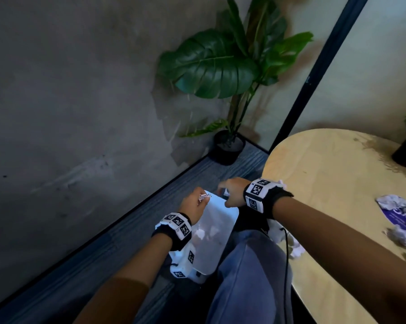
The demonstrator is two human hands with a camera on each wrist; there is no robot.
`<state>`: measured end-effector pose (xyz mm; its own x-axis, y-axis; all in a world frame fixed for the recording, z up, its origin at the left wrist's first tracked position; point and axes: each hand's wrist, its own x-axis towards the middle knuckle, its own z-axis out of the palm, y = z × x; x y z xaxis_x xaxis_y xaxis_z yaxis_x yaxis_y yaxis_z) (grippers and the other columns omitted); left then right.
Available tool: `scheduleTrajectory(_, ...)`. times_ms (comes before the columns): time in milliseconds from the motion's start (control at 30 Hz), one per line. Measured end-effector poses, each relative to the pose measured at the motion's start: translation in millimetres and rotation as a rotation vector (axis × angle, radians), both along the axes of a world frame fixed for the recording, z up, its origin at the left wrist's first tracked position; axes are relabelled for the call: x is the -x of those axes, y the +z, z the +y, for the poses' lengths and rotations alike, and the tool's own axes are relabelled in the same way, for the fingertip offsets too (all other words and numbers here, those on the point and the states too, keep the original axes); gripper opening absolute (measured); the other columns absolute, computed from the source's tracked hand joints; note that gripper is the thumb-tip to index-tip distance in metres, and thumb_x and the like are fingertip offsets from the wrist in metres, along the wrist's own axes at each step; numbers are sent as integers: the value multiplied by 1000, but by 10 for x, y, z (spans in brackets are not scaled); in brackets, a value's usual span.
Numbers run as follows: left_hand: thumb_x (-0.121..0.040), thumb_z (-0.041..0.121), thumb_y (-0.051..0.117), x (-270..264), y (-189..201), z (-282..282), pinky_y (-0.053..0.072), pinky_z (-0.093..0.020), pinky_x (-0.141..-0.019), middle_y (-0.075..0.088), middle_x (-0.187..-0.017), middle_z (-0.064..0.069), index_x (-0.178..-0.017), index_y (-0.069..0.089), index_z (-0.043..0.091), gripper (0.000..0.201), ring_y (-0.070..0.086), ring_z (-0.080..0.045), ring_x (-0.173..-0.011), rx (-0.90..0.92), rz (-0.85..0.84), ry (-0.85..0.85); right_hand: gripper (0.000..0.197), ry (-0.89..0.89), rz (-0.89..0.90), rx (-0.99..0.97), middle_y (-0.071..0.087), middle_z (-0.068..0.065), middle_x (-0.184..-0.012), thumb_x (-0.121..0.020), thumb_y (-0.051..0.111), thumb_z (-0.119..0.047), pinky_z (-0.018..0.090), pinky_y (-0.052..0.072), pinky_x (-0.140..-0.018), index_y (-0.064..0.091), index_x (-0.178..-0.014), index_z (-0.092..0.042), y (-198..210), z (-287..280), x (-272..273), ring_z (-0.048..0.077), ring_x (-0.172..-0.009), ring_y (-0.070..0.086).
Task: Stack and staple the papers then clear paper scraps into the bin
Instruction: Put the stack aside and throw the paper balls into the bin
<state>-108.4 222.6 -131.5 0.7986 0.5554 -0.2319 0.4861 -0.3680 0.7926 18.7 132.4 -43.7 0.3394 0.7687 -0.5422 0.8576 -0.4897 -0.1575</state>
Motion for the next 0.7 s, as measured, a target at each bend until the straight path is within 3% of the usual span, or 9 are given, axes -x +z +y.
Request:
scheduleTrajectory(100,-95,31,47,1,-77,26,54,-39,-76,67,-95,-16,-103,54,12,22,58,-24,-69,30,19,-12,38,38,13,51,55,7,-128,-88,52,-13,27,38,-82,54,-126,-17,-99,52,0,26,-116,53)
scheduleTrajectory(167,-96,31,45,3,-74,20,55,-40,-73,65,-91,-11,-104,54,15,20,59,-25,-62,82,50,-18,44,74,23,87,55,6,-127,-86,52,-9,28,42,-85,53,-129,-20,-137,88,8,26,-113,55)
scheduleTrajectory(267,-97,35,41,0,-57,8,55,-34,-62,63,-92,-8,-103,52,16,23,62,-28,-54,136,121,-21,48,102,34,101,57,4,-111,-83,51,-4,30,48,-86,57,-127,-24,-203,138,7,25,-97,58)
scheduleTrajectory(367,-97,35,41,5,-56,22,46,-18,-43,61,-93,-5,-93,51,19,19,62,-26,-51,110,173,-23,32,72,52,87,55,-5,-83,-83,60,-13,26,45,-68,67,-114,-22,-226,183,-4,18,-79,53)
scheduleTrajectory(433,-94,30,48,6,-63,36,45,-20,-42,59,-91,-5,-85,53,17,16,62,-27,-51,117,205,-30,22,55,61,39,54,-6,-71,-83,66,-27,23,39,-58,71,-101,-16,-209,206,-5,16,-73,52)
scheduleTrajectory(500,-88,24,58,16,-76,46,47,-25,-48,60,-90,-6,-81,54,17,11,61,-26,-52,126,234,-55,31,47,60,3,55,-4,-71,-80,69,-38,20,37,-50,71,-98,-14,-182,217,10,15,-62,51)
scheduleTrajectory(533,-86,22,63,32,-75,51,48,-24,-47,59,-89,-4,-87,55,15,10,60,-22,-52,130,247,-71,34,33,64,-12,57,-4,-73,-78,71,-42,17,38,-46,70,-100,-15,-172,222,17,12,-56,50)
scheduleTrajectory(600,-81,13,68,52,-74,70,47,-18,-44,55,-93,0,-107,56,11,29,59,-18,-62,115,282,-116,41,5,92,-35,62,-3,-84,-75,72,-45,15,41,-42,67,-106,-19,-151,233,31,6,-52,50)
scheduleTrajectory(700,-77,-4,63,80,-51,96,44,-15,-49,54,-105,-3,-122,54,11,48,55,-17,-82,57,340,-147,46,-35,147,-39,67,2,-103,-78,70,-44,16,44,-40,62,-116,-19,-104,240,57,16,-55,59)
